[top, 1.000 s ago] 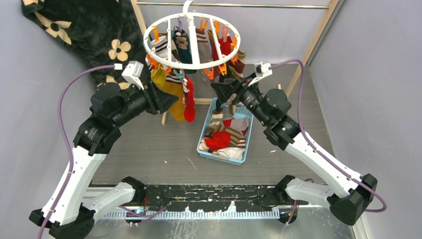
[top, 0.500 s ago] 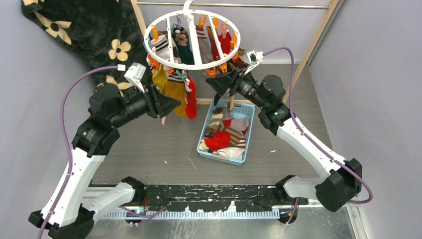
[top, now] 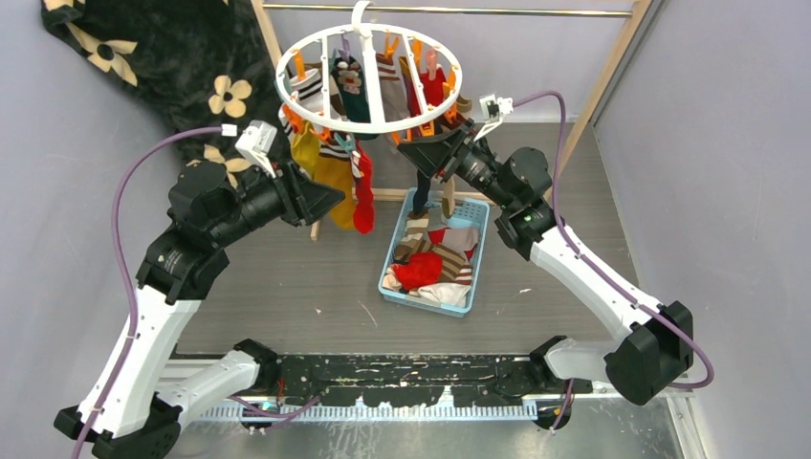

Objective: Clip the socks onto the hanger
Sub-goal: Open the clamp at the hanger.

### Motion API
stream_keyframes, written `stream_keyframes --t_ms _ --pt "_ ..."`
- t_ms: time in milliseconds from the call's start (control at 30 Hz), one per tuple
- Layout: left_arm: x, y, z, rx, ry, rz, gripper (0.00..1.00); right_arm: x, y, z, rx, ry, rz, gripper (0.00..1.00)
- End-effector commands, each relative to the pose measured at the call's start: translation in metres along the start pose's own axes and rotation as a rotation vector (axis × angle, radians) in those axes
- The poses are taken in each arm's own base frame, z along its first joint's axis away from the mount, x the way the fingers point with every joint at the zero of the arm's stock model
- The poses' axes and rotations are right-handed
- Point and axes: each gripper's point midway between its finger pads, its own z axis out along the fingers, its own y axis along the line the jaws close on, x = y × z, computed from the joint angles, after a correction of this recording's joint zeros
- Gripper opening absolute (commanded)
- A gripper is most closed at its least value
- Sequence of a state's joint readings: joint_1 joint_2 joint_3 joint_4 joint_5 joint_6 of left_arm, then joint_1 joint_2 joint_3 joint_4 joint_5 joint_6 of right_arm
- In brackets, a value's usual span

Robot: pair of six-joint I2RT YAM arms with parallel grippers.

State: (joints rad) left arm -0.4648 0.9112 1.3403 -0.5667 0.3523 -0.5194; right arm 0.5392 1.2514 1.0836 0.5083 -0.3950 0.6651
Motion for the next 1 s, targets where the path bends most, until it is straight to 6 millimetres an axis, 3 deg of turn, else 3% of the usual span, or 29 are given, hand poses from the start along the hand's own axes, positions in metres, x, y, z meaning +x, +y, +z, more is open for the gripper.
stream_keyframes --t_ms 0,400,533,967 --pt "-0.031 -0.014 -0.010 0.020 -0.106 0.040 0.42 -0.024 0.029 -0.010 -0.076 -0.070 -0.012 0.34" --pt "-0.048 -0.017 -0.012 0.007 -0.157 0.043 0.40 -0.023 0.038 -0.010 -0.111 -0.070 0.012 0.39" --pt "-0.050 -0.017 -0.011 0.004 -0.159 0.038 0.40 -0.019 0.033 -0.007 -0.094 -0.062 0.016 0.43" --pt "-0.054 -0.023 -0.011 0.018 -0.156 -0.010 0.40 -0.011 0.019 -0.003 -0.047 -0.074 0.034 0.43"
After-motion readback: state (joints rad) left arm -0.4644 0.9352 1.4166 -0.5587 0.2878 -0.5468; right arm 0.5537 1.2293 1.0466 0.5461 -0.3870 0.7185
